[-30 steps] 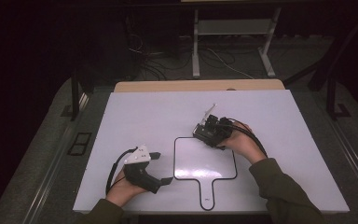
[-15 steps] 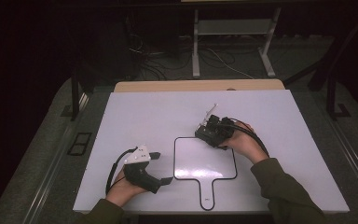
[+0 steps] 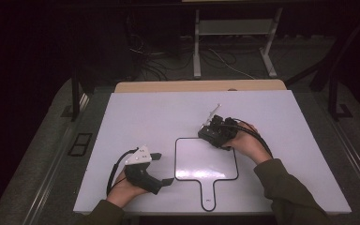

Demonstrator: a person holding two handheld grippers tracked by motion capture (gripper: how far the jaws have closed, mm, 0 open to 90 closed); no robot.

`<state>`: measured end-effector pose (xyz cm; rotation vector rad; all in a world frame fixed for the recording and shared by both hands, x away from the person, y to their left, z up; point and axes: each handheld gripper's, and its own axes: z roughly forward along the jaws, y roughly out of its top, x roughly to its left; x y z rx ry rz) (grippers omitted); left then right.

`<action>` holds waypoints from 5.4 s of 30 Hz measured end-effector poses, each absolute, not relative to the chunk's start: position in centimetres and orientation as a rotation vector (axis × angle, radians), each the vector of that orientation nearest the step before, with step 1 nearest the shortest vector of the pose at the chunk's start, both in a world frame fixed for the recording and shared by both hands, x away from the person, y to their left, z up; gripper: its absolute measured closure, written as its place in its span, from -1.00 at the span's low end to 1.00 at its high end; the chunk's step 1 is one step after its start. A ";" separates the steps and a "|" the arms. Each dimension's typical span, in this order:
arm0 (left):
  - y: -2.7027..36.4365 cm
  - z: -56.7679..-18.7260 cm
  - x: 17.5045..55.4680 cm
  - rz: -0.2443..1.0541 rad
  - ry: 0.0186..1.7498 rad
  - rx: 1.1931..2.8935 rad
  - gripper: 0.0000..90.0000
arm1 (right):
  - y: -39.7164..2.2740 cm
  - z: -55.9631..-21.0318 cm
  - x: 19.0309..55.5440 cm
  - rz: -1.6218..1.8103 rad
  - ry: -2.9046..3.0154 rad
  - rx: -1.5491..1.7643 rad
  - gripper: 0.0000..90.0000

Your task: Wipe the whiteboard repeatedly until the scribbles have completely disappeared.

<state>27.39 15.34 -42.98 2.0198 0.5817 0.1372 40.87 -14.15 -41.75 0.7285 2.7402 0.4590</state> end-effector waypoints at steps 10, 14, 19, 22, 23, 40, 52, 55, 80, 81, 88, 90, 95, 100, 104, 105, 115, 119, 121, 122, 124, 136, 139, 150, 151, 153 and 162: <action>15.3 -42.9 27.3 0.138 0.581 2.019 -1.00 | -13.2 -41.6 39.5 0.451 2.770 0.662 -0.14; 15.3 -42.9 27.4 0.139 0.582 2.019 -1.00 | -14.2 -41.7 40.7 0.453 2.739 0.737 -0.14; 15.3 -43.0 27.3 0.138 0.581 2.019 -1.00 | -14.7 -41.7 40.8 0.444 2.735 0.754 -0.14; 15.2 -43.0 27.3 0.137 0.579 2.021 -1.00 | -14.1 -41.7 39.8 0.479 2.778 0.701 -0.14; 15.2 -43.0 27.3 0.137 0.580 2.021 -1.00 | -13.8 -41.7 39.4 0.483 2.791 0.681 -0.14; 15.2 -43.0 27.3 0.135 0.578 2.021 -1.00 | -15.7 -41.7 40.5 0.436 2.745 0.751 -0.14; 15.2 -43.0 27.4 0.134 0.583 2.025 -1.00 | -17.1 -41.7 41.1 0.447 2.735 0.809 -0.14; 15.2 -43.0 27.4 0.133 0.581 2.025 -1.00 | -17.5 -41.7 41.3 0.448 2.731 0.833 -0.14; 15.2 -43.0 27.4 0.135 0.572 2.024 -1.00 | -16.4 -41.6 40.2 0.441 2.772 0.780 -0.14; 15.2 -43.0 27.4 0.136 0.574 2.024 -1.00 | -16.2 -41.6 40.0 0.441 2.774 0.763 -0.14; 15.3 -43.0 27.4 0.135 0.575 2.027 -1.00 | -17.9 -41.6 41.6 0.418 2.727 0.866 -0.14; 15.2 -43.0 27.4 0.134 0.576 2.027 -1.00 | -17.9 -41.6 41.6 0.421 2.727 0.867 -0.14; 15.2 -43.0 27.4 0.137 0.571 2.027 -1.00 | -17.0 -41.6 40.6 0.432 2.768 0.814 -0.14; 15.2 -43.0 27.3 0.137 0.574 2.025 -1.00 | -15.9 -41.6 39.9 0.461 2.817 0.752 -0.14; 15.2 -43.0 27.3 0.137 0.575 2.021 -1.00 | -17.2 -41.7 41.4 0.452 2.770 0.845 -0.14; 15.3 -43.0 27.4 0.136 0.574 2.026 -1.00 | -17.6 -41.7 41.6 0.448 2.760 0.864 -0.14; 15.1 -43.0 27.3 0.136 0.573 2.025 -1.00 | -16.2 -41.6 40.5 0.451 2.809 0.789 -0.14; 15.1 -43.0 27.3 0.137 0.576 2.024 -1.00 | -14.6 -41.6 39.6 0.472 2.856 0.720 -0.14; 15.2 -43.0 27.3 0.137 0.574 2.026 -1.00 | -13.9 -41.6 39.2 0.481 2.874 0.675 -0.14; 15.2 -43.0 27.3 0.137 0.575 2.024 -1.00 | -13.6 -41.6 38.9 0.483 2.882 0.665 -0.14; 15.2 -43.0 27.3 0.137 0.576 2.022 -1.00 | -13.0 -41.6 38.5 0.493 2.898 0.642 -0.14; 15.1 -43.1 27.4 0.132 0.574 2.027 -1.00 | -15.2 -41.6 40.8 0.460 2.819 0.783 -0.14; 15.1 -43.0 27.4 0.134 0.574 2.027 -1.00 | -13.9 -41.6 40.2 0.470 2.849 0.718 -0.14; 15.3 -43.0 27.3 0.133 0.581 2.017 -1.00 | -10.7 -41.3 38.6 0.534 2.890 0.594 -0.14; 15.3 -43.0 27.4 0.133 0.581 2.017 -1.00 | -10.9 -41.1 38.6 0.564 2.880 0.615 -0.14; 15.3 -43.0 27.4 0.131 0.583 2.017 -1.00 | -11.5 -40.7 38.6 0.602 2.864 0.628 -0.13; 15.5 -43.1 27.6 0.129 0.576 2.013 -1.00 | -13.4 -39.1 39.6 0.712 2.790 0.743 -0.13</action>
